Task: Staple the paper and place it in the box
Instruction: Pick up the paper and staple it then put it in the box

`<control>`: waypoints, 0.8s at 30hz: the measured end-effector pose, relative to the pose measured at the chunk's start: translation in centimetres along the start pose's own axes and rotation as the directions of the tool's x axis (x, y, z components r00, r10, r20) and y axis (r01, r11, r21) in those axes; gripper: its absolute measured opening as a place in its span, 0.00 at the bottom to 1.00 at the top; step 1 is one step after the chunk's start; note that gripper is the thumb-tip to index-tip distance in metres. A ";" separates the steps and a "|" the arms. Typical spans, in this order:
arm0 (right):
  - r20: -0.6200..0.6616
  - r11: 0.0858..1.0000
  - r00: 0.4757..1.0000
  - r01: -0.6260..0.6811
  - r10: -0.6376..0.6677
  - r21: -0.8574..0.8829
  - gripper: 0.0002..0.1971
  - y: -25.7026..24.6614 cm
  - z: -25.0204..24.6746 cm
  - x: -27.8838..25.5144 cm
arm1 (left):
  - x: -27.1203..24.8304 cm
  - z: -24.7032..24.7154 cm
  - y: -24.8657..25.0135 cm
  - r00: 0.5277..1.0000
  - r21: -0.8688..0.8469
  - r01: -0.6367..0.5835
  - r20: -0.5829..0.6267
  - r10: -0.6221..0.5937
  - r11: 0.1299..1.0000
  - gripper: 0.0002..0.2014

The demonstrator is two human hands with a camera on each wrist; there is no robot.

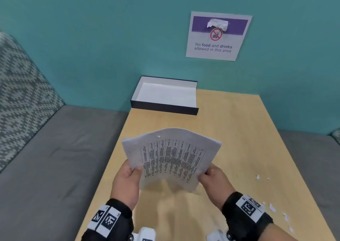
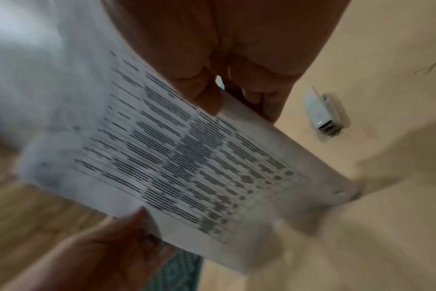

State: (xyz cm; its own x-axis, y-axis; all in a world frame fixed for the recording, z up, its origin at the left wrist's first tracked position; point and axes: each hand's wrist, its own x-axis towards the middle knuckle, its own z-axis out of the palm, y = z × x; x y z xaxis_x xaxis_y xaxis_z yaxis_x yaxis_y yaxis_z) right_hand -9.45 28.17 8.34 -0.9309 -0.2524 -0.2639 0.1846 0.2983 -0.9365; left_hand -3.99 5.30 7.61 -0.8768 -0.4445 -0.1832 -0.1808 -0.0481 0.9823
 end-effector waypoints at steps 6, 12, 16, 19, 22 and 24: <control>0.022 0.652 0.999 -0.002 0.029 -0.758 0.28 1.9 -3.3 4.6 | 0.7 -0.9 -0.8 0.994 0.093 0.013 -0.107 -0.003 0.996 0.08; 0.215 -0.097 0.964 0.231 0.155 -0.968 0.37 2.5 -4.9 10.2 | 0.7 -1.9 0.1 0.987 0.123 0.026 -0.163 -0.006 0.992 0.11; 0.277 -0.368 0.931 0.350 0.237 -0.861 0.29 3.7 -4.1 12.6 | 0.4 -2.4 1.1 0.988 0.131 0.027 -0.156 -0.006 0.991 0.11; 0.287 -0.426 0.912 0.393 0.293 -0.815 0.26 4.9 -3.8 14.2 | 0.2 -2.7 1.2 0.990 0.153 0.019 -0.142 0.003 0.988 0.12; 0.333 -0.420 0.898 0.431 0.289 -0.798 0.25 5.7 -3.6 15.2 | 0.1 -2.8 1.1 0.990 0.156 0.035 -0.142 -0.013 0.987 0.13; 0.377 -0.398 0.887 0.457 0.265 -0.795 0.22 6.0 -3.9 15.6 | 0.1 -2.7 1.1 0.988 0.153 0.050 -0.153 -0.026 0.987 0.13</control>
State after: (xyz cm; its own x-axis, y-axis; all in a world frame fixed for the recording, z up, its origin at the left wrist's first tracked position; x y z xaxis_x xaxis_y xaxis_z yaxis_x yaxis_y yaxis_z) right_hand -24.14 29.59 -0.49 -0.6583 -0.4924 -0.5694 -0.7496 0.4978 0.4362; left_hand -3.07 2.80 8.79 -0.7932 -0.5749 -0.2009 -0.2907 0.0675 0.9544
